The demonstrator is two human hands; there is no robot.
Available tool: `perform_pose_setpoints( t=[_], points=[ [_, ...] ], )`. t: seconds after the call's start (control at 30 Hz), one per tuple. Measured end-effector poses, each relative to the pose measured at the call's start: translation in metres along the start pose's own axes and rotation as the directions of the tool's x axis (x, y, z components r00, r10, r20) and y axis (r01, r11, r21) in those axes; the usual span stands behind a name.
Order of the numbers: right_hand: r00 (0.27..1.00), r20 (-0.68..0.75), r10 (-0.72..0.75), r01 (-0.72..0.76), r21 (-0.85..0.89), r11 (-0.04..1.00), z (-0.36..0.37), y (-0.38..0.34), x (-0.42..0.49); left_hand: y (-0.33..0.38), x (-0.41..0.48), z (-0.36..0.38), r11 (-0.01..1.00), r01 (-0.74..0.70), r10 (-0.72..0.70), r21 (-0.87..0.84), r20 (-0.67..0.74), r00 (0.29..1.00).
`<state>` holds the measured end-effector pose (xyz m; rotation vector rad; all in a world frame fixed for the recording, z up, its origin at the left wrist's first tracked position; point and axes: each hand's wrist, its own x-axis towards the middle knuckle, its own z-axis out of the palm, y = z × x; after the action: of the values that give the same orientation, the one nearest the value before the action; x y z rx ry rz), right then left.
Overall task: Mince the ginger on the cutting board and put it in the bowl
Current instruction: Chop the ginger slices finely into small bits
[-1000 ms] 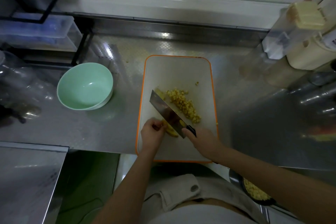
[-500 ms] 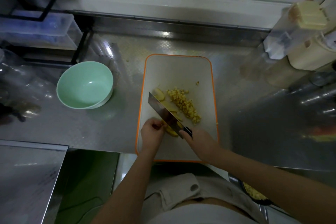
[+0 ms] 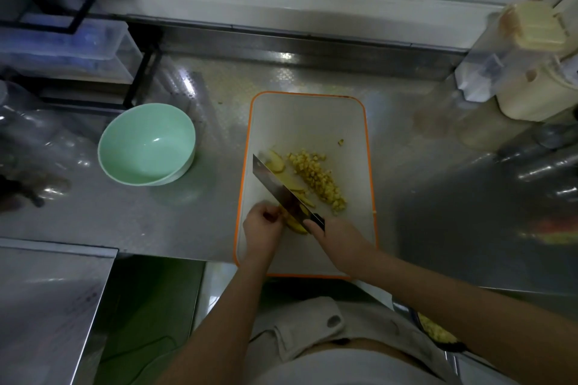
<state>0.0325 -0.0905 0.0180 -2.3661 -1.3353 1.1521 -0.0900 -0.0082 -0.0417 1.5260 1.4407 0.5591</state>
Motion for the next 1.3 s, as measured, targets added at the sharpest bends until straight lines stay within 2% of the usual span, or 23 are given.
perform_pose_setpoints(
  t=[0.47,0.67,0.83,0.97,1.03,1.13,1.3],
  points=[
    [1.0,-0.011,0.023,-0.023,0.014,1.0,0.004,0.002,-0.004,-0.001,0.0,0.001,1.0,0.03,-0.03,0.001,0.004,1.0],
    [0.997,0.057,0.046,-0.047,0.009,0.999,0.001,-0.012,0.001,0.0,0.0,0.002,1.0,0.022,-0.022,0.004,-0.003,1.0],
    [0.997,0.019,0.072,-0.073,0.073,0.995,0.011,-0.003,0.006,0.001,-0.001,0.0,1.0,0.01,-0.01,0.007,-0.012,1.0],
    [0.999,-0.041,0.008,-0.013,-0.112,0.994,0.021,-0.002,0.007,0.0,-0.001,0.0,1.0,-0.001,0.001,0.003,-0.007,1.0],
    [0.999,-0.049,0.01,-0.011,-0.023,1.0,0.018,0.001,0.011,0.0,0.0,0.0,1.0,-0.005,0.005,0.01,-0.004,1.0],
    [1.0,0.02,-0.003,0.0,0.119,0.993,0.004,0.009,0.018,-0.001,0.0,0.0,0.999,-0.023,0.022,0.022,0.006,1.0],
    [0.997,0.012,-0.078,0.077,0.098,0.992,-0.001,0.013,0.016,-0.005,-0.001,0.0,1.0,-0.018,0.018,0.022,0.008,1.0]
  ],
)
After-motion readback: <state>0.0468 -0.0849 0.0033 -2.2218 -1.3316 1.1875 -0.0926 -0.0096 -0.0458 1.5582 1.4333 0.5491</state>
